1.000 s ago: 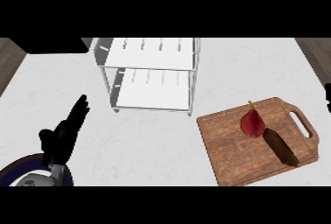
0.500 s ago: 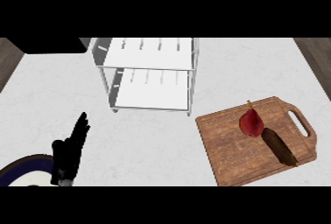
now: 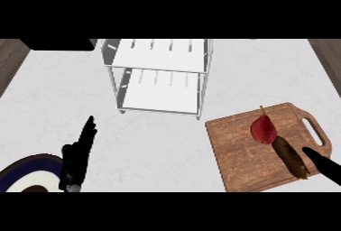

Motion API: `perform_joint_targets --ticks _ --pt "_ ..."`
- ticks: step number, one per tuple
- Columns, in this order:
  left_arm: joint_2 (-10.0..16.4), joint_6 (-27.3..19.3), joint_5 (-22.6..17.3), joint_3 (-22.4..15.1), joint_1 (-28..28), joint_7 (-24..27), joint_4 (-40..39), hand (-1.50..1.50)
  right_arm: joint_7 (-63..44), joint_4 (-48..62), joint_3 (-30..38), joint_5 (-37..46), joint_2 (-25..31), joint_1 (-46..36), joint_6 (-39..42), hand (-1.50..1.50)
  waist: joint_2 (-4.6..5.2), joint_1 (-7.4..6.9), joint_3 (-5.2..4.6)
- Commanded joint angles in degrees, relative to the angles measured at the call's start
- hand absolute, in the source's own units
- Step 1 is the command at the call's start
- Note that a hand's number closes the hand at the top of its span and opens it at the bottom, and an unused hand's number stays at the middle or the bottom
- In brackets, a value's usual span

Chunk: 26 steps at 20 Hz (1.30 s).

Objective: Pick the pear from the cutting board and place it in the tiered basket

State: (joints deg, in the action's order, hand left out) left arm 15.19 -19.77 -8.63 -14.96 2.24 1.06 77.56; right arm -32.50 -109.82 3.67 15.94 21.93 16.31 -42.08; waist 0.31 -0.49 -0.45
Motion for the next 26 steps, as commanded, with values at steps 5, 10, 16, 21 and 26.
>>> perform_joint_targets --ticks 5,10,16,21,26 --pt "-2.2 -2.1 1.9 -1.7 -1.0 -0.7 0.5 0.00 -29.6 -4.6 -5.3 12.7 12.4 -0.7 16.5 -1.50 0.28 -1.46 -0.18" --pt "-1.4 -1.6 2.0 -1.4 -0.8 -1.7 1.5 0.00 -46.6 -4.7 -10.2 24.3 11.0 -11.5 23.8 -1.50 0.00 -1.89 0.18" --pt "-1.7 0.6 1.3 -1.1 -0.5 0.1 -1.2 0.00 -52.0 5.1 -14.9 31.8 3.6 -24.3 29.7 -1.50 0.10 -2.24 0.26" --pt "-1.2 -0.1 1.2 0.0 0.3 -0.3 -0.1 0.00 -52.7 8.7 -14.6 33.5 0.3 -26.4 39.2 -1.50 -0.19 -1.11 0.19" --pt "-2.6 -0.1 2.3 -1.6 -0.9 -0.9 -0.3 0.00 -52.6 19.0 -13.3 32.6 -3.3 -31.3 41.1 -1.50 0.02 -1.30 0.34"
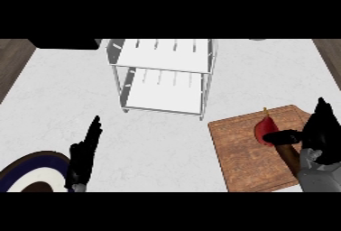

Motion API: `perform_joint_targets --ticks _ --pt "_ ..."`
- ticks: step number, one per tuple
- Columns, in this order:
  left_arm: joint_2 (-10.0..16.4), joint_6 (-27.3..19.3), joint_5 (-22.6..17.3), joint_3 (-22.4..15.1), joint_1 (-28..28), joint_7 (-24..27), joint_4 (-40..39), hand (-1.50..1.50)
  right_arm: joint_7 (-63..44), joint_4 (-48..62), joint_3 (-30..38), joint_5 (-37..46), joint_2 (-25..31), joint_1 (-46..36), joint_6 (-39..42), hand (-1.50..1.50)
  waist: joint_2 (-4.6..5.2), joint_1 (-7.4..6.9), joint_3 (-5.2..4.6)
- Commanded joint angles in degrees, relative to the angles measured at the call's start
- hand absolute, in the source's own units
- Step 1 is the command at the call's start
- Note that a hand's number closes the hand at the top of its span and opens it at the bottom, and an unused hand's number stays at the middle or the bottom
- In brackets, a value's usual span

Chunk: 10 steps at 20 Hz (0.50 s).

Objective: Pick the pear from the cutting board and place it in the tiered basket

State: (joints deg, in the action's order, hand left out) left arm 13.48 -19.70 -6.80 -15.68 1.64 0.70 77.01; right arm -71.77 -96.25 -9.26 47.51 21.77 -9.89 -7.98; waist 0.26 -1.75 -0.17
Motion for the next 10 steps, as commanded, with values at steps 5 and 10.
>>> perform_joint_targets --ticks 5,10 --pt "0.6 0.8 -0.5 1.0 1.0 -0.8 1.6 0.00 -13.3 7.1 3.2 0.6 -6.5 -9.4 10.9 -1.50 -0.23 0.65 0.10" --pt "0.9 1.5 -1.0 2.7 -0.1 -0.6 0.1 0.00 -11.4 11.6 5.2 3.2 -10.2 -12.3 12.0 -1.50 -0.21 1.24 0.10"
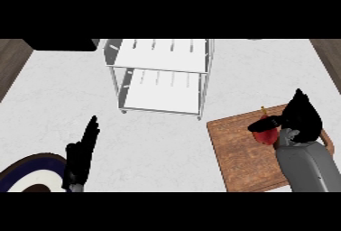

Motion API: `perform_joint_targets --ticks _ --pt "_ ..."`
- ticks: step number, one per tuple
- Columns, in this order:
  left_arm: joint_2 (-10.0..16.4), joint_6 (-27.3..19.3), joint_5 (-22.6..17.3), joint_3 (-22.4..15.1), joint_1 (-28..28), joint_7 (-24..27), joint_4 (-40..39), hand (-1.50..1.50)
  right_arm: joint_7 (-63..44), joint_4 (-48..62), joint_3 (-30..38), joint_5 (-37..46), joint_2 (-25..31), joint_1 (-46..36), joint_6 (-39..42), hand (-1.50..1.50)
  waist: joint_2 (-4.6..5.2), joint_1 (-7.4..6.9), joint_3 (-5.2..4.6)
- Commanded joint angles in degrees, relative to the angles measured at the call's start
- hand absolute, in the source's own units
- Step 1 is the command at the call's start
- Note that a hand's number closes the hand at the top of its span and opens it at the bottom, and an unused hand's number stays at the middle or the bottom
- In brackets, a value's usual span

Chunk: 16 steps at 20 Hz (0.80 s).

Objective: Pick the pear from the cutting board and place it in the tiered basket

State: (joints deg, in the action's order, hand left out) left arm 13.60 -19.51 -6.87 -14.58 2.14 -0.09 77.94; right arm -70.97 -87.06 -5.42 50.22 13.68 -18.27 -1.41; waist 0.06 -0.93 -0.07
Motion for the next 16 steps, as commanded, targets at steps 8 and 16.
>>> perform_joint_targets --ticks 8,16 --pt "0.4 0.6 -0.1 1.7 0.3 0.7 -0.7 0.00 -11.7 10.3 5.6 0.9 -6.3 -5.5 9.2 -1.50 0.00 0.30 0.02" --pt "-0.8 0.3 1.1 0.5 0.9 -1.3 1.3 0.00 -7.4 15.3 12.6 0.6 -5.3 -9.3 12.0 -1.50 -0.03 0.71 0.06"
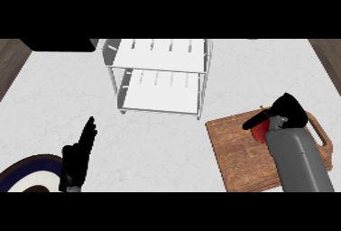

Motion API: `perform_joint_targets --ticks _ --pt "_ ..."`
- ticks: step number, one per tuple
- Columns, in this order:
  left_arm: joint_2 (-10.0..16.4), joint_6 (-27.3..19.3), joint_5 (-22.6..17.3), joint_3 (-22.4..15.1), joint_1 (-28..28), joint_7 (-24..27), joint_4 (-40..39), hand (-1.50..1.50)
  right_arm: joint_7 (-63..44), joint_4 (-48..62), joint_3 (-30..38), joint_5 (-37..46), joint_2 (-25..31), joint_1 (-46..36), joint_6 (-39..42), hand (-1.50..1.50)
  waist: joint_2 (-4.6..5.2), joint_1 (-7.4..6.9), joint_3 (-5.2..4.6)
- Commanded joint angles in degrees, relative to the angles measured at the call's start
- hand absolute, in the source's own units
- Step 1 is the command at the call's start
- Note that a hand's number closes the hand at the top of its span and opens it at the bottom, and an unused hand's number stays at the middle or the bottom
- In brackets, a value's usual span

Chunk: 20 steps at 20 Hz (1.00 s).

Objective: Pick the pear from the cutting board and place it in the tiered basket

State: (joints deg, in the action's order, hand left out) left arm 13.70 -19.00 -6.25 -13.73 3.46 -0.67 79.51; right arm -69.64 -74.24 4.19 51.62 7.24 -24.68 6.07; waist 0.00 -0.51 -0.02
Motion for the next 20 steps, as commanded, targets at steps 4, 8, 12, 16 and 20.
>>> perform_joint_targets --ticks 4,8,12,16,20 --pt "-1.3 -0.4 0.4 0.8 0.4 1.6 -1.7 0.00 -12.3 2.6 2.1 2.1 -3.6 -3.1 4.7 -1.50 -0.03 0.28 -0.05" --pt "-2.5 -1.0 1.7 -0.6 0.3 1.0 -0.6 0.00 -8.9 7.4 7.2 0.6 -3.7 -4.9 3.0 -1.50 0.12 0.04 0.00" --pt "1.0 2.3 -1.3 3.4 0.7 0.2 0.4 0.00 -8.5 1.7 6.6 1.7 -5.3 1.5 4.3 -1.50 -0.19 0.67 -0.03" --pt "-1.3 0.2 2.1 1.0 -0.9 -1.4 0.4 0.00 -5.2 5.3 8.9 1.5 -4.6 -0.3 4.1 -1.50 0.01 0.40 0.01" --pt "-1.3 1.4 1.5 1.4 2.5 -0.9 2.5 0.00 -2.6 6.1 9.7 2.5 -5.0 1.0 1.8 1.50 -0.03 0.25 0.02"
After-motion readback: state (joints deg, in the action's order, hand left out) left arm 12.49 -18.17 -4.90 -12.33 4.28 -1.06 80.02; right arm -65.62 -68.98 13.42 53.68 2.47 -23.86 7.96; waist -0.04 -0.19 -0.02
